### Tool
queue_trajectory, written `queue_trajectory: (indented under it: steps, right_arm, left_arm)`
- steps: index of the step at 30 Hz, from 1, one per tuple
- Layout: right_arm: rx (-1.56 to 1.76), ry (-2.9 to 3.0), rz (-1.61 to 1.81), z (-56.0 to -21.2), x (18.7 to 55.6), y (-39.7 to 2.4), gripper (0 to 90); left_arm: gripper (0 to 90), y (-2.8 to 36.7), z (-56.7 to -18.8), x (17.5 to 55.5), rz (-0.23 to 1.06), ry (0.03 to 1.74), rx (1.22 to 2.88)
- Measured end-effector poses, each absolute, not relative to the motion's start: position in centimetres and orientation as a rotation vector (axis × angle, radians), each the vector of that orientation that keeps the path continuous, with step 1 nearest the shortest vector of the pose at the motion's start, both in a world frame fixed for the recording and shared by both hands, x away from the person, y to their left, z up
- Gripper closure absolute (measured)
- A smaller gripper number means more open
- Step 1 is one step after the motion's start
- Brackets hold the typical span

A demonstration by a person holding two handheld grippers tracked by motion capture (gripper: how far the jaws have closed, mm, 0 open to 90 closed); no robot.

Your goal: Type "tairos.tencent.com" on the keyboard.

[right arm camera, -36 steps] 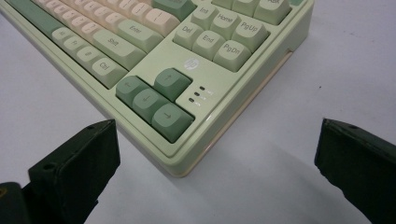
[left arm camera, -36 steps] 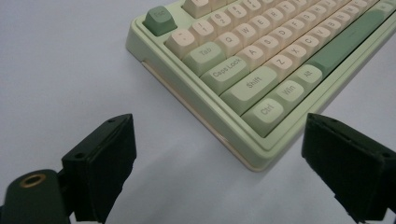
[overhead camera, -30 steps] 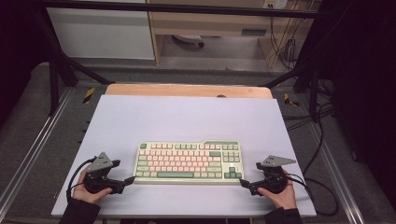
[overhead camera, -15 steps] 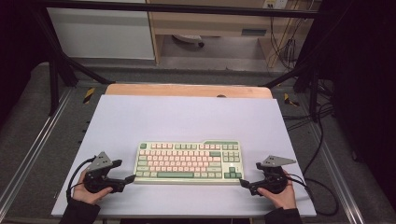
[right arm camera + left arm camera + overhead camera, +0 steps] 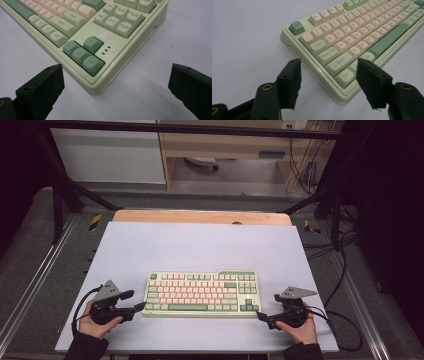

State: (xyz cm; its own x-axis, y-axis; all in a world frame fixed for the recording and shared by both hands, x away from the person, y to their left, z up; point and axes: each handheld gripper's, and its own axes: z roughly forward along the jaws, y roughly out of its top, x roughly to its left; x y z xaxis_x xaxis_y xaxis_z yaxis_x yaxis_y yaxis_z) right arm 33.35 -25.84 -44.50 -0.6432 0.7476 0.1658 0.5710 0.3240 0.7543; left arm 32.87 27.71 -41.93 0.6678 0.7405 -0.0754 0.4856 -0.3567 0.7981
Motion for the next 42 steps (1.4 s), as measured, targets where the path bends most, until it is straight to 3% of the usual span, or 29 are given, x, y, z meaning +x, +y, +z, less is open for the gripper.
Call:
queue_trajectory:
  steps: [19, 33, 42]
  right_arm:
    - [1.201, 2.376, 1.222, -44.5, 33.3, -25.8, 1.0]
    - [1.197, 2.382, 1.221, -44.5, 33.4, -25.8, 1.0]
    - [1.200, 2.381, 1.222, -44.5, 33.4, -25.8, 1.0]
  left_arm:
    - [72.0, 24.6, -40.4, 33.4, 0.351, 0.949, 2.057]
    - [88.1, 21.5, -40.2, 34.3, 0.312, 0.902, 2.089]
    - [90.0, 20.0, -40.1, 35.0, 0.319, 0.888, 2.103]
